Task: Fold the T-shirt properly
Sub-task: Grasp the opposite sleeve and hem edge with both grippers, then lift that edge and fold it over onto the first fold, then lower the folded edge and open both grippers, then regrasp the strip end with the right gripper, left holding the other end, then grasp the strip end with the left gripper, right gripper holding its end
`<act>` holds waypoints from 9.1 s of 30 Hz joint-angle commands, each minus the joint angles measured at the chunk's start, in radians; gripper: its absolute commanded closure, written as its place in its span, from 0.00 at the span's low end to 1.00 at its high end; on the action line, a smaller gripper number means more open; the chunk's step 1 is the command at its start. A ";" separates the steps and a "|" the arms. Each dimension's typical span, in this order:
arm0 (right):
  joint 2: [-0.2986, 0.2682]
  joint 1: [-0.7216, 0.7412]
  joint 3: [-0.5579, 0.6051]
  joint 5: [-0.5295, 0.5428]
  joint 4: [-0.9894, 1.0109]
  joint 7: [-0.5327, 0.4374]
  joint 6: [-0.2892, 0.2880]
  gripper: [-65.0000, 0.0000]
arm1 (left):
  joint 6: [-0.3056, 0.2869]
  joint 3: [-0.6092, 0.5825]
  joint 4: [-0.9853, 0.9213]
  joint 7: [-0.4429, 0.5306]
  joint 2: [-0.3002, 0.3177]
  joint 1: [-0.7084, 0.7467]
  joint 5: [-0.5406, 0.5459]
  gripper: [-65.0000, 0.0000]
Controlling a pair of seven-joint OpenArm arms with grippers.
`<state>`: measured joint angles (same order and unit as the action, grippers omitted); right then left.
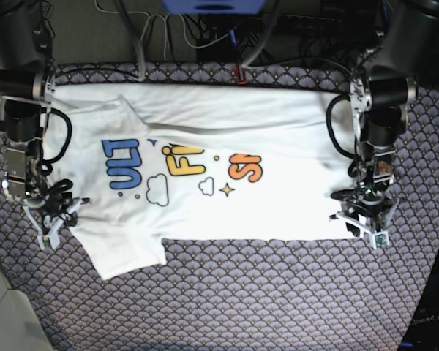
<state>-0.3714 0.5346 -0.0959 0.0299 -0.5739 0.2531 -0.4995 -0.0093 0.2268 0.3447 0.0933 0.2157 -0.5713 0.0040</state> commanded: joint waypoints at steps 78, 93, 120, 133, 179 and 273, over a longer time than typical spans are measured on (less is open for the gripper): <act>-0.033 -0.933 -0.282 0.043 -1.210 0.202 -0.182 1.00 | 0.002 0.165 1.256 -0.399 -0.055 0.825 -0.002 1.00; -0.034 -0.973 -0.295 0.041 -1.204 0.208 -0.199 1.00 | 0.002 0.161 1.171 -0.398 -0.026 0.827 -0.002 1.00; -0.030 -1.014 -0.390 0.043 -1.208 0.259 -0.199 0.55 | 0.001 0.162 1.160 -0.398 -0.025 0.834 -0.002 0.64; -0.056 -0.899 -0.463 0.107 -1.210 0.263 -0.199 0.55 | 0.001 0.161 1.160 -0.398 -0.026 0.848 -0.002 0.64; 0.044 -0.321 -0.075 0.109 -0.730 0.561 -0.199 0.55 | 0.001 0.161 1.171 -0.399 -0.031 0.860 -0.008 0.64; 0.033 -0.827 -0.252 0.109 -1.213 0.581 -0.199 0.70 | -0.099 0.171 1.149 -0.398 -0.020 0.874 -0.003 0.64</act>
<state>-0.3214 -0.2974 -0.3393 0.1356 -1.7718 0.8482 -0.7025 -0.1070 0.3931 1.4754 -0.3172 0.1886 0.3004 0.0029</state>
